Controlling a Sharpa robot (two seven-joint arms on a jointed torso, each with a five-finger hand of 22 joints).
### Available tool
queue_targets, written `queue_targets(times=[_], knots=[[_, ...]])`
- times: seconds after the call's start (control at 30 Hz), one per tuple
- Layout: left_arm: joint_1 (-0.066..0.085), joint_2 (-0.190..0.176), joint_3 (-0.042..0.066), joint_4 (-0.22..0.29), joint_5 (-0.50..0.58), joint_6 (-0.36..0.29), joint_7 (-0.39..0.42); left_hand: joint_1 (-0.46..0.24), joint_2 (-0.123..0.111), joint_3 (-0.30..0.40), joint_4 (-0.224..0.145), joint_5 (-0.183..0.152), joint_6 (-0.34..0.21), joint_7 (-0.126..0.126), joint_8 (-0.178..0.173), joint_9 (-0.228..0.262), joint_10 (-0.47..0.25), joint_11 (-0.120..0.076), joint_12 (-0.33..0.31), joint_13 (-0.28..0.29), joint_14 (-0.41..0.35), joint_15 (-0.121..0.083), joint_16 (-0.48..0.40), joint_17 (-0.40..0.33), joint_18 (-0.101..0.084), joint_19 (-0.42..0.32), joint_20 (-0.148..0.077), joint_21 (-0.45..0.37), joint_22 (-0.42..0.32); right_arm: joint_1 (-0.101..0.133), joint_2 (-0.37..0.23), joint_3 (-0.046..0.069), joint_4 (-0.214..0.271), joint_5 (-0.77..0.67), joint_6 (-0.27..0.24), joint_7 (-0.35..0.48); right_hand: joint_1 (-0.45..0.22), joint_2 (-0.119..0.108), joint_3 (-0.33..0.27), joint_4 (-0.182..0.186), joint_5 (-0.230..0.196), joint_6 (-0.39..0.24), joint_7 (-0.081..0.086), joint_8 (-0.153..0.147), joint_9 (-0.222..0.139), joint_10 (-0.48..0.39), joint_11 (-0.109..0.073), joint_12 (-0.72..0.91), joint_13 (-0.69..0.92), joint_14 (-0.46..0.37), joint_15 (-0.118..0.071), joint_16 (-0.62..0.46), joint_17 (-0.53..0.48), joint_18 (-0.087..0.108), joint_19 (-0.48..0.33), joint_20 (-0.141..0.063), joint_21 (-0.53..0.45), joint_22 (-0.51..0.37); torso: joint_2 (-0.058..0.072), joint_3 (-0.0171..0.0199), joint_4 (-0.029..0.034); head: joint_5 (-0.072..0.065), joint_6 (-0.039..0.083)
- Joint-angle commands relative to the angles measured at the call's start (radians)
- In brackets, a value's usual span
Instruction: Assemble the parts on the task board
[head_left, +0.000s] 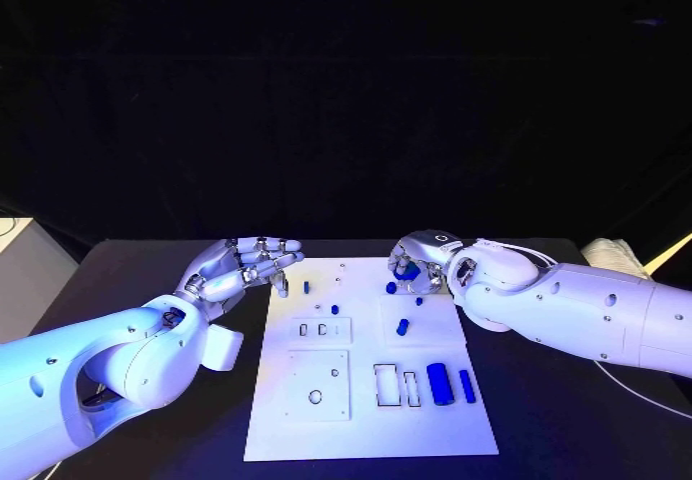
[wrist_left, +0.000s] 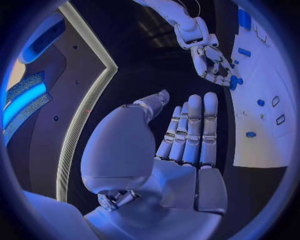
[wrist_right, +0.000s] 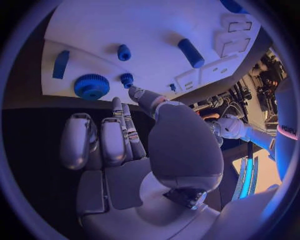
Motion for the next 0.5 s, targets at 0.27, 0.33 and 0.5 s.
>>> queue_targets(times=[0.27, 0.33, 0.5], knots=[[0.007, -0.007, 0.001, 0.003, -0.005, 0.018, 0.002, -0.011, 0.003, 0.005, 0.001, -0.004, -0.007, 0.005, -0.006, 0.0, -0.004, 0.005, -0.005, -0.001, 0.004, 0.003, 0.007, 0.0, 0.013, -0.01, 0.002, 0.009, 0.003, -0.009, 0.011, -0.001, -0.01, -0.044, 0.024, -0.033, -0.001, -0.009, -0.006, 0.005, 0.002, -0.005, 0.004, -0.005, 0.005, -0.017, 0.002, -0.003, 0.002, 0.033, 0.01, 0.013, 0.008, -0.01, 0.003, 0.002, 0.011, 0.008, 0.011, 0.0022, -0.0024, 0.002, -0.001], [0.008, -0.008, 0.001, 0.002, -0.004, 0.018, 0.003, -0.011, 0.003, 0.005, 0.001, -0.004, -0.008, 0.005, -0.006, 0.0, -0.005, 0.006, -0.005, -0.001, 0.004, 0.004, 0.007, -0.001, 0.013, -0.011, 0.002, 0.01, 0.004, -0.01, 0.012, -0.001, -0.011, -0.044, 0.023, -0.033, 0.0, -0.006, -0.006, 0.006, 0.005, -0.005, 0.005, -0.005, 0.006, -0.017, 0.002, -0.002, 0.003, 0.034, 0.01, 0.017, 0.011, -0.012, 0.006, 0.002, 0.018, 0.018, 0.011, 0.0023, -0.0014, 0.002, -0.003], [0.01, -0.01, 0.001, 0.0, 0.0, 0.02, 0.006, -0.011, 0.004, 0.006, 0.001, -0.004, -0.011, 0.007, -0.008, -0.001, -0.01, 0.008, -0.007, -0.001, 0.003, 0.005, 0.008, -0.002, 0.013, -0.014, 0.003, 0.014, 0.007, -0.011, 0.017, -0.001, -0.011, -0.041, 0.024, -0.032, -0.001, -0.003, -0.008, 0.009, 0.008, -0.004, 0.007, -0.005, 0.009, -0.015, 0.003, 0.001, 0.005, 0.034, 0.01, 0.022, 0.014, -0.013, 0.008, 0.002, 0.025, 0.026, 0.012, 0.0011, -0.0015, 0.0, -0.006]])
